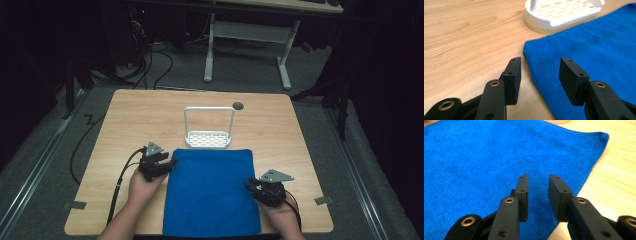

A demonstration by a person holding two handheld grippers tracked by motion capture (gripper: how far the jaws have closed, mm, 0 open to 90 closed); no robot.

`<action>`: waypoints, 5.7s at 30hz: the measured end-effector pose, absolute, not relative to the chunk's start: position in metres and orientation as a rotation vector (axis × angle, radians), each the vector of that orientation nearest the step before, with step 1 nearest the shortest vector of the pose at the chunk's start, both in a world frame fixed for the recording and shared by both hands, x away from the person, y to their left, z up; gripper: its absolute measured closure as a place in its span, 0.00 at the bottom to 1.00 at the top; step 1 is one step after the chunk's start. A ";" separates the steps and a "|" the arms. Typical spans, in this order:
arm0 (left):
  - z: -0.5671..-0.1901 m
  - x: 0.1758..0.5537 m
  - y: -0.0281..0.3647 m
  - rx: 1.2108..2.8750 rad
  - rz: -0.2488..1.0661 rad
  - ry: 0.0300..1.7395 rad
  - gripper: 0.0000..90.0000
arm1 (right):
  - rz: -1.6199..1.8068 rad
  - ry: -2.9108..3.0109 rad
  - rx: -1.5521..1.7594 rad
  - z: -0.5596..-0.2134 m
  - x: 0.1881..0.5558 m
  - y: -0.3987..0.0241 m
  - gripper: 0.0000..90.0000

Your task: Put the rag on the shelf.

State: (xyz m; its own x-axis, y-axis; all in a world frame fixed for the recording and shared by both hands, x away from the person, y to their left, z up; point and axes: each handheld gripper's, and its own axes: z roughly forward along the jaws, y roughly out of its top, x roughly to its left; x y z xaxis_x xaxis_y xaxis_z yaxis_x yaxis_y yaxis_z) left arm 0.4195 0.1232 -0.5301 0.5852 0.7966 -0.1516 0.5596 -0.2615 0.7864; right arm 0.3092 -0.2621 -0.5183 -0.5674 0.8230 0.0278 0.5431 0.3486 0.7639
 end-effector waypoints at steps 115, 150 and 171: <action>-0.378 0.322 0.141 1.486 0.635 0.633 0.97 | 1.533 1.590 0.893 -0.361 0.283 -0.257 0.98; -0.350 0.443 0.134 1.567 0.695 0.793 0.98 | 1.477 1.599 1.009 -0.326 0.388 -0.251 0.99; -0.305 0.501 0.136 1.561 0.804 0.830 0.98 | 1.452 1.572 1.065 -0.290 0.462 -0.256 0.99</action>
State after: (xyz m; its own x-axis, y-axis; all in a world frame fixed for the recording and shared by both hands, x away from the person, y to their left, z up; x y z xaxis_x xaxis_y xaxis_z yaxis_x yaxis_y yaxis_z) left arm 0.5010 0.1361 -0.3054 0.5175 0.8539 0.0556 0.0825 -0.1144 0.9900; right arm 0.4622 -0.2555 -0.2898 -0.3876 0.9216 0.0199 0.0929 0.0176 0.9955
